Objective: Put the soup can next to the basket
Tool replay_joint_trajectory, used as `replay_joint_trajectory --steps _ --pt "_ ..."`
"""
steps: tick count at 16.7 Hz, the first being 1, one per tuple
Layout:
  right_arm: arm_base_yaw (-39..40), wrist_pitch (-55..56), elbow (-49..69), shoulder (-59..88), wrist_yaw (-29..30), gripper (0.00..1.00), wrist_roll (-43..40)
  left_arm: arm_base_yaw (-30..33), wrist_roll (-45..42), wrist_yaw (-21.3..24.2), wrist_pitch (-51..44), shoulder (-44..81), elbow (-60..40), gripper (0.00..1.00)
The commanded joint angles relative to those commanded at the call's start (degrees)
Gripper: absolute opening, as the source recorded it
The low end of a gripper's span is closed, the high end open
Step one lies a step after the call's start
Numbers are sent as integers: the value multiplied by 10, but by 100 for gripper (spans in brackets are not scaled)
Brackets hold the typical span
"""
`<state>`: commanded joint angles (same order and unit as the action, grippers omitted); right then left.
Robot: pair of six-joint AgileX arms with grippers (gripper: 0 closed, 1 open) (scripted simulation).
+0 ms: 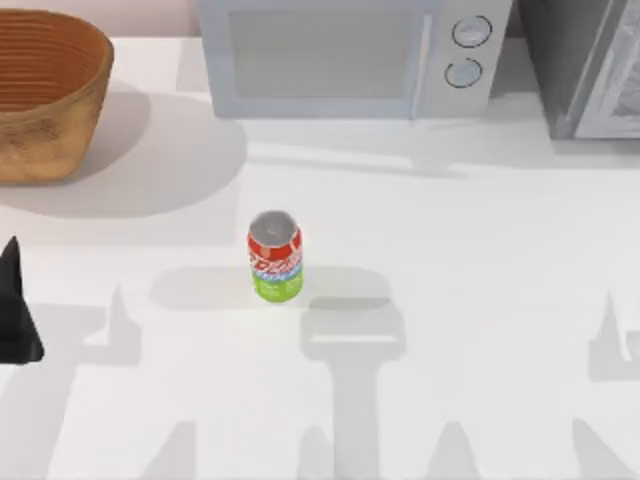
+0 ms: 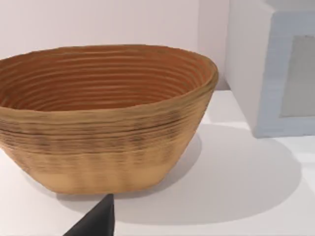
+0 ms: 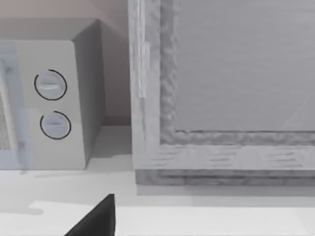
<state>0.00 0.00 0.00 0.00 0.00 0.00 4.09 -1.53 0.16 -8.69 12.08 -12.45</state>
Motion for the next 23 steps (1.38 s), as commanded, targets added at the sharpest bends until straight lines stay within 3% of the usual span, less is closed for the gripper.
replay_joint_trajectory --steps 4,15,20,23 --pt "0 0 0 0 0 100 0 52 -22 -1 -124 196 -188 100" --pt "0 0 0 0 0 100 0 218 -92 2 -537 891 -756 100" --pt "0 0 0 0 0 100 0 270 -114 2 -650 1071 -939 100" --pt "0 0 0 0 0 100 0 286 -121 1 -682 1127 -996 100"
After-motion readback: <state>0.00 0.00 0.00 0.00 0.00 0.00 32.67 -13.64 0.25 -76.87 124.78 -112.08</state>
